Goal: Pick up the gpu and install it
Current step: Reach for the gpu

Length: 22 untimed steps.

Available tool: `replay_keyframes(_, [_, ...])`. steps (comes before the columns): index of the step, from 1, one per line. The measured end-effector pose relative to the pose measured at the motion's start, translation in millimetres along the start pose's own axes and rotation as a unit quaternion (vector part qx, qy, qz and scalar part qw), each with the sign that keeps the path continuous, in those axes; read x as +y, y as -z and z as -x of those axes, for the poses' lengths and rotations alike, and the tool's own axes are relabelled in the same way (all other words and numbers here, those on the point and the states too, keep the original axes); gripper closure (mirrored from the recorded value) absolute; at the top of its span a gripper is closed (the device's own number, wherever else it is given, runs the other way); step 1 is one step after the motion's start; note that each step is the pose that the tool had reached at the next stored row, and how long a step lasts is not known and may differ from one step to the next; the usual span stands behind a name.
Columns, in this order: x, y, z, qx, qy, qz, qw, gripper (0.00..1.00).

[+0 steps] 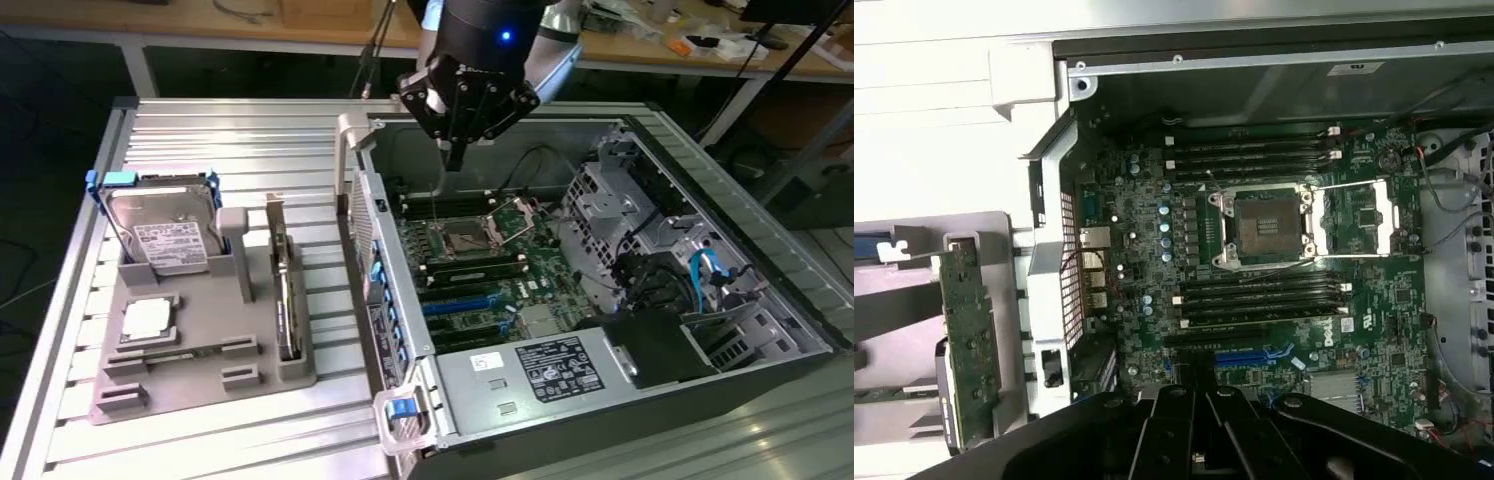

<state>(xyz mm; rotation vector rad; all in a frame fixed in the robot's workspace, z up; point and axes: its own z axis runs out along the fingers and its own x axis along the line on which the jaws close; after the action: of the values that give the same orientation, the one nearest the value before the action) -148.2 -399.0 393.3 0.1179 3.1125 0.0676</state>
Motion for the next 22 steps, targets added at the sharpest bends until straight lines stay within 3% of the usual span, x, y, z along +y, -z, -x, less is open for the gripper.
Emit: replay_keyframes(22, [-4.9,1.6,-57.0,0.0000,0.000,0.0000,1.0000,0.89])
